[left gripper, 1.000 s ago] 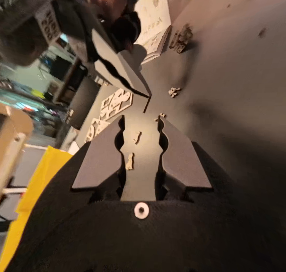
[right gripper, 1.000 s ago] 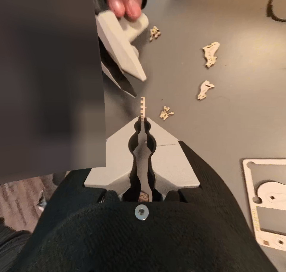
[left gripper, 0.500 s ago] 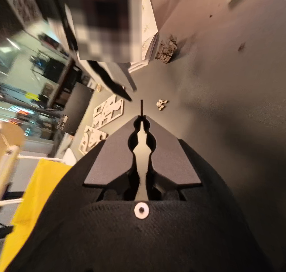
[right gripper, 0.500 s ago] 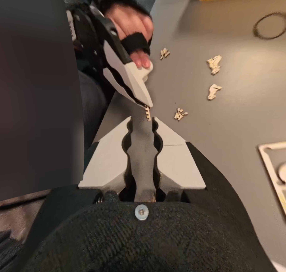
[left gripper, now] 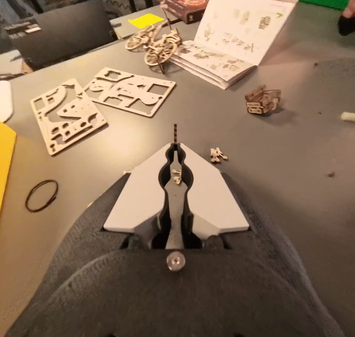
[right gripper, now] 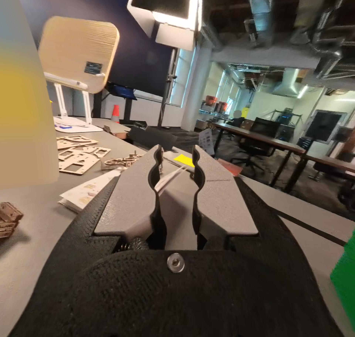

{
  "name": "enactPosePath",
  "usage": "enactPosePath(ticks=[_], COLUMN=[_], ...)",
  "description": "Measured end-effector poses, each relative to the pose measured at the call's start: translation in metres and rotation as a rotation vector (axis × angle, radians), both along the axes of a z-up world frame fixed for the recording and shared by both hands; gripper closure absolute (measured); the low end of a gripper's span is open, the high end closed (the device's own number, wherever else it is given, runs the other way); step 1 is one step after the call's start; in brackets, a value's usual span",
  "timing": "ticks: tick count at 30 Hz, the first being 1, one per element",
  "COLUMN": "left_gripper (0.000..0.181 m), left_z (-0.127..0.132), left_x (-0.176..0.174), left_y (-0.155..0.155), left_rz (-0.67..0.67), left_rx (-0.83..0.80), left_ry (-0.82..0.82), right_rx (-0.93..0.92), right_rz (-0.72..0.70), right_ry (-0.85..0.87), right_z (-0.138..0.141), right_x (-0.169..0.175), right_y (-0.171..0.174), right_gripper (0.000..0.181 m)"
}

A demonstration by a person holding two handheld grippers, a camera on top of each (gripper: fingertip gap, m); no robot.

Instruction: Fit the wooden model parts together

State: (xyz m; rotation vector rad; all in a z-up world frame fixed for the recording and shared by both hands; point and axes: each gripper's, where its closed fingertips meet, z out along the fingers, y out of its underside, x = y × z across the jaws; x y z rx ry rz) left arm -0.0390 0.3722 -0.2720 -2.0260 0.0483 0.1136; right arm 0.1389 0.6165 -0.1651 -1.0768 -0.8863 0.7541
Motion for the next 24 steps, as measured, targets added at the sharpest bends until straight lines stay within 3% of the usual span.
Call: enactPosePath(ticks=[4,7,12,24], left_gripper=[0.180,0.180,0.180,0.180], left_z=[0.006,0.002,-0.006,0.003], left_x=[-0.013,-0.012,-0.013,-0.015], left_y=[0.007,0.010,0.012,0.013], left_rz=[0.081,0.070,0.066,0.080], left_rx=[0.044,0.011,-0.042,0.017], left_ry=[0.106,0.145,0.117,0.130], right_rx=[-0.023,-0.040,-0.045,-0.064], right_rz=[0.034,0.049,0.090,0.104], right_ry=[-0.067,-0.125,-0.114,-0.126], right_z=[-0.019,-0.030,-0.029,-0.032], right_x=[-0.013,-0.021,-0.023,-0.025], right_y=[0.002,0.002,-0.003,-0.004], right_gripper=[0.154,0.156,0.158,0.161])
